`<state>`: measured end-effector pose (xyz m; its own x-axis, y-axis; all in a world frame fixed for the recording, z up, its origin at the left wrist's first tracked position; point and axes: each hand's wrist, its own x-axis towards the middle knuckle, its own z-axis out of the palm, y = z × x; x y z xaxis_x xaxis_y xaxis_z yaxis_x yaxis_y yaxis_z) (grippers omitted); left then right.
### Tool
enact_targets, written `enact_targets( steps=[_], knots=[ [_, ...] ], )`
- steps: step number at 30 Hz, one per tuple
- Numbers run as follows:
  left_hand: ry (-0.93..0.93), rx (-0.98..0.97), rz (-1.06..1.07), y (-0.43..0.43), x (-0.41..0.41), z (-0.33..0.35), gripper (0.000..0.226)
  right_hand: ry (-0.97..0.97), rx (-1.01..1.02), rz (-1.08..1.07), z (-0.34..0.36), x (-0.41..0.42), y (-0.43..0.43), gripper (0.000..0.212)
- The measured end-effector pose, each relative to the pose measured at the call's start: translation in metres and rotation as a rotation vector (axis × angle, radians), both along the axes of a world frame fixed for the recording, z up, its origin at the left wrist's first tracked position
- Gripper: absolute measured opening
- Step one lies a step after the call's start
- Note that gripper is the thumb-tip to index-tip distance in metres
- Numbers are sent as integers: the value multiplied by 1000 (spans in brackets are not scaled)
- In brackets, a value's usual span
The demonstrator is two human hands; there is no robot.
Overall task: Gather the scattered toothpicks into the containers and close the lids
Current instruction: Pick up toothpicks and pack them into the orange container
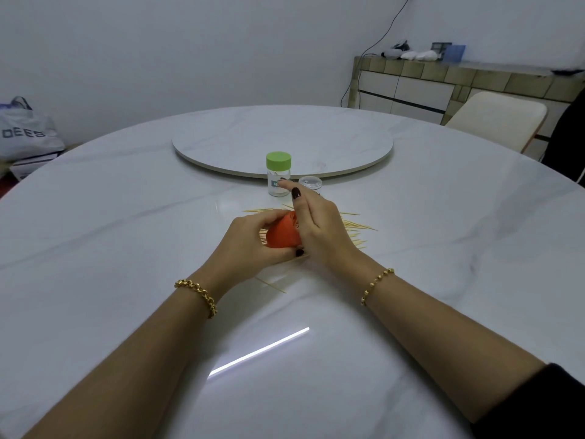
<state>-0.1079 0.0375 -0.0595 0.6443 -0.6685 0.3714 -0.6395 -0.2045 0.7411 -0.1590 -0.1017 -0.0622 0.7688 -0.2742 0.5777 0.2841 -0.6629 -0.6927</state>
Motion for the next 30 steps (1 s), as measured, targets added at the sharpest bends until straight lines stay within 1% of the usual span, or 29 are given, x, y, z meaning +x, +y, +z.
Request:
enact_targets(
  steps=[4,7,9,11,16,17,19,21,23,27,30],
  knots=[
    [-19,22,-36,-1,0,-1,52,4,-26,32,3,1,3,46],
    [-21,17,-36,0,0,-2,49,96,-132,9,1,3,2,52],
    [-13,-3,-19,0,0,-3,50,170,-156,-7,1,3,1,59],
    [-2,-14,24,-1,2,-4,50,200,-155,4,1,2,1,60],
    [108,-79,114,2,8,-1,45,25,-121,128,8,-2,7,60],
    [130,-101,131,3,10,-1,44,6,-152,138,7,-4,7,60],
    [174,-145,162,4,12,-1,43,13,-286,136,4,-5,7,60],
    [199,-167,170,4,14,-2,44,70,-420,107,-2,-4,5,61],
    [206,-149,152,4,15,-4,42,117,-468,48,-6,-2,-1,63],
    [213,-114,115,5,15,-5,46,129,-424,-27,-6,-1,-18,62],
    [228,-92,105,5,15,-4,51,82,-372,-75,-1,2,-35,51]
  ],
)
